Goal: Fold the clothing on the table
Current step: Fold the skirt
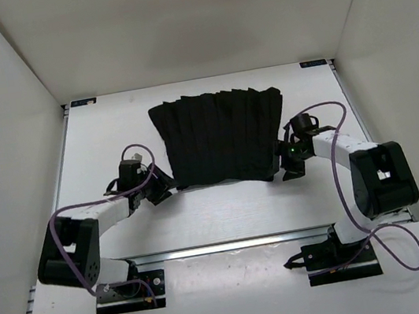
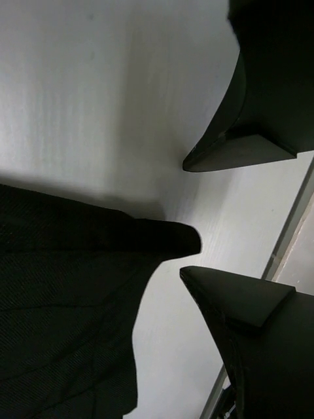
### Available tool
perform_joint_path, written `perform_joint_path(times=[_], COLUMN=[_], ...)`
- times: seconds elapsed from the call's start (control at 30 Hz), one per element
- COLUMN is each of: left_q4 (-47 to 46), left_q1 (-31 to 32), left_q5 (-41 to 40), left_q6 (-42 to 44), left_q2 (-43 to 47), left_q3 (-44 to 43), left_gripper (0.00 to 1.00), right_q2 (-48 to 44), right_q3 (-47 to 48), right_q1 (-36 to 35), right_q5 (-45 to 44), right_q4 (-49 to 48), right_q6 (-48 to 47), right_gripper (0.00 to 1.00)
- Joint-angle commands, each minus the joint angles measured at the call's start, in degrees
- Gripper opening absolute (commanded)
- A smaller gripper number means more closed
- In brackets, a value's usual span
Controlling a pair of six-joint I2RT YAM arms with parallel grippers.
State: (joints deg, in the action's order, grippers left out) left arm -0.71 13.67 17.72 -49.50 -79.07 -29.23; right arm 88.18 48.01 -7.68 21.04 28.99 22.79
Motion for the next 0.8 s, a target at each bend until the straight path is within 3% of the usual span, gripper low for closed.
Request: perform_joint_path(times=[0.0,0.13,0.17,0.2,0.23,0.27,0.3,0.33,0.53,0.6,0.77], left_q4=[-5.2,-6.1,-8.5,-9.2,-9.8,-10.1,-9.8,-8.4,2.4,4.6,13.7], left_q1=[2.7,4.3,3.9,4.0,3.8,3.7,3.6,3.0,-1.3,-4.4,-2.6], left_q5=[-2.8,-4.0,-3.5,-3.0,-2.5,-1.8,-1.5,-1.1,2.7,4.6,7.5], left_q6=[-1.0,-2.2,-3.0,-3.5,-3.6,-3.2,-3.5,-3.3,0.2,0.3,3.8], left_q2=[-3.2,-8.5,-11.1,-11.7,-12.8,-13.5,-14.0,-13.7,-4.8,0.9,12.4], left_q3=[-3.8,-6.8,-7.1,-7.2,-8.5,-8.7,-10.4,-12.0,-18.0,-15.3,-6.5], left_gripper=[0.63,0.63,0.61,0.58,0.41,0.16,0.05,0.00,0.00,0.00,0.00], right_q2=[2.8,5.9,6.3,7.0,6.9,6.8,6.1,5.6,-4.2,-7.2,-13.1], right_q3=[1.5,3.1,3.6,3.5,3.5,3.8,4.8,5.9,13.2,12.6,5.1], right_q1=[-1.0,-2.2,-2.2,-2.3,-2.4,-1.5,-1.3,-0.8,2.9,5.2,3.3], right_q5=[0.9,0.7,0.7,1.0,2.0,2.8,2.7,3.9,9.5,11.8,10.4], right_q4=[-4.8,-5.4,-5.4,-5.3,-5.4,-5.4,-5.4,-4.5,-0.1,1.7,10.3], right_q6=[1.6,2.1,2.3,1.9,2.3,1.8,1.3,0.7,-0.6,-1.2,-4.3], right_gripper=[0.57,0.54,0.47,0.23,0.13,0.01,0.00,0.00,0.00,0.00,0.00])
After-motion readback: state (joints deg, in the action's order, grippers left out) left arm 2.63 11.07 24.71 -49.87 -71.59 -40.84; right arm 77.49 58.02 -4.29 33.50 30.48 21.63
